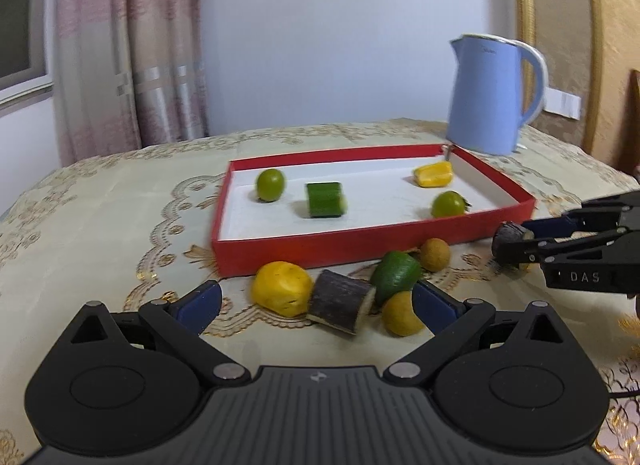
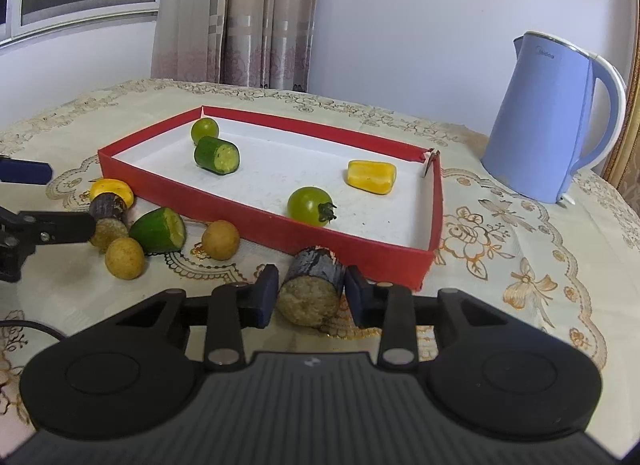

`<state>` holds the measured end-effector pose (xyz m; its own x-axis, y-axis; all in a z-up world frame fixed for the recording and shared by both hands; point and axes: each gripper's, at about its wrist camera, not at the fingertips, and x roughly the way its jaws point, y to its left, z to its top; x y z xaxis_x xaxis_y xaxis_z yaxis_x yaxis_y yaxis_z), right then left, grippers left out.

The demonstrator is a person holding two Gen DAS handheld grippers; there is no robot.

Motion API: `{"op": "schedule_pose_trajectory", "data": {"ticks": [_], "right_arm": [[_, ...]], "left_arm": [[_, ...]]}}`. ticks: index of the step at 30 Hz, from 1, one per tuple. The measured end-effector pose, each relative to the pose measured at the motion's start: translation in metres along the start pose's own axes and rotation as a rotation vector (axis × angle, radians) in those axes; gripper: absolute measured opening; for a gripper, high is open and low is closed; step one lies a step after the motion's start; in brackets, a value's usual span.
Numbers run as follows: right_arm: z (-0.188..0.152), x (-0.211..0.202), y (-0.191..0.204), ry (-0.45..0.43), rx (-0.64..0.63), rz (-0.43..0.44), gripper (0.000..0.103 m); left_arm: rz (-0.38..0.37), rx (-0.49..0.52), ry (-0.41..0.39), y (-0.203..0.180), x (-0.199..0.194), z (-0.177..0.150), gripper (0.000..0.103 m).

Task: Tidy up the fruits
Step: 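Grasp a dark eggplant chunk with the right gripper while the left approaches another, then close the left gripper on the other dark eggplant chunk and lift it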

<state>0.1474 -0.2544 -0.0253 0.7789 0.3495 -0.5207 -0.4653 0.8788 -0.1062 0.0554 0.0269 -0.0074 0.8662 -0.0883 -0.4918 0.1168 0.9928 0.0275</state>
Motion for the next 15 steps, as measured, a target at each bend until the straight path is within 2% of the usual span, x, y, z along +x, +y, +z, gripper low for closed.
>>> {"op": "schedule_pose_trajectory", "data": {"ticks": [4, 9, 15], "right_arm": [[-0.004, -0.007, -0.002, -0.002, 0.002, 0.011, 0.034], [-0.007, -0.007, -0.003, -0.01, 0.005, 0.015, 0.034], [-0.008, -0.007, -0.006, -0.016, 0.016, 0.024, 0.034]], "left_arm": [[-0.057, 0.038, 0.021, -0.007, 0.007, 0.001, 0.102], [-0.09, 0.041, 0.029, -0.005, 0.012, 0.004, 0.102], [-0.078, 0.084, 0.04, 0.001, 0.01, 0.004, 0.101]]}}
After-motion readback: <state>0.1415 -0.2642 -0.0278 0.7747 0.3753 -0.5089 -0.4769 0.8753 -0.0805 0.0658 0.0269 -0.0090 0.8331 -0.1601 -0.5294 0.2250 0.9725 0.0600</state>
